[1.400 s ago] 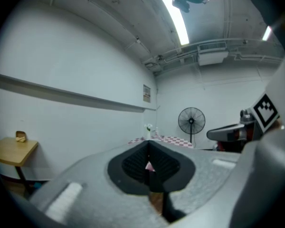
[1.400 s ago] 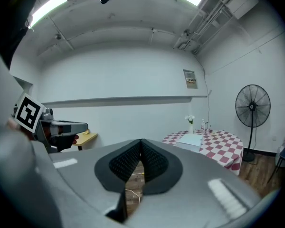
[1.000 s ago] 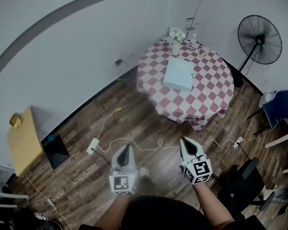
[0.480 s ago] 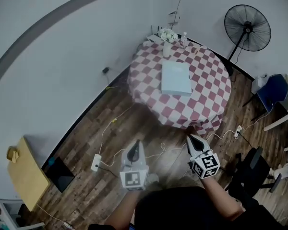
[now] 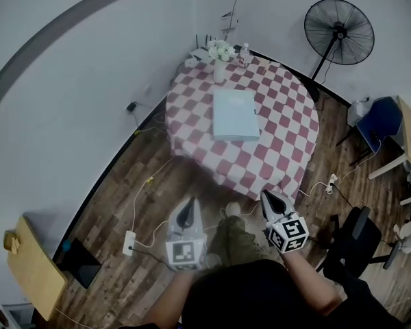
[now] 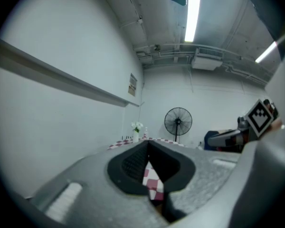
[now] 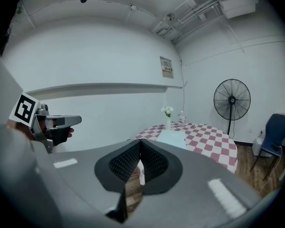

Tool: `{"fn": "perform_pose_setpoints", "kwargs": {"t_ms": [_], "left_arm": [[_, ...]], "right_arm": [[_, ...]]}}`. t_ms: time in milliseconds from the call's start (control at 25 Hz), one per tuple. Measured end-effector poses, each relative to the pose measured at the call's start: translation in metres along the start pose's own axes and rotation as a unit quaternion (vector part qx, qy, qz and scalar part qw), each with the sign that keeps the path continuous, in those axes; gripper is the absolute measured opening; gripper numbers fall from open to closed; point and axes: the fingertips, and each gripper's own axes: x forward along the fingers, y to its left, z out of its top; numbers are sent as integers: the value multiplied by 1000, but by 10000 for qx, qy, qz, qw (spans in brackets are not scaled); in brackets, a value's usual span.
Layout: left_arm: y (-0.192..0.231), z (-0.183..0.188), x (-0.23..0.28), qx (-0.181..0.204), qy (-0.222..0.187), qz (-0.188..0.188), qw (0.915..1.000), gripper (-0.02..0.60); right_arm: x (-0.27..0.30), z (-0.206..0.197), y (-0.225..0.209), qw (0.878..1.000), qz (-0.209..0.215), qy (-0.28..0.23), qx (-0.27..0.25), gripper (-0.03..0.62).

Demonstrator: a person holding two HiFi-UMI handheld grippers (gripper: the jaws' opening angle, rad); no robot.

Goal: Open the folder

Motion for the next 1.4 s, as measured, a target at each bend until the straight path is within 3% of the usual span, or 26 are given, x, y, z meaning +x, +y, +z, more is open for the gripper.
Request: {"fn": "perform_pose_setpoints", "kwargs": {"t_ms": [440,800,960,1120,1400], "left_arm": [[-8,-8,173,220,252,-153,9993,3],[-15,-31,310,379,706,-245,9965,3],[-22,-48,361,362,823,-545,9945,3],[-21,-69,403,501,1091,-604,9909,5],[-53,-133,460,901,1852,-1150,9718,25]], "right_arm": [[111,20,-117,9998,-105,-135,99,2],[202,17,-207,9995,-123,181,247,2],[235,-3,-243,9978,-68,529,388,2],[260,-31,-274,9943,13,908,562,2],[291,-90,-320,9870,-38,1411,766,3]]}}
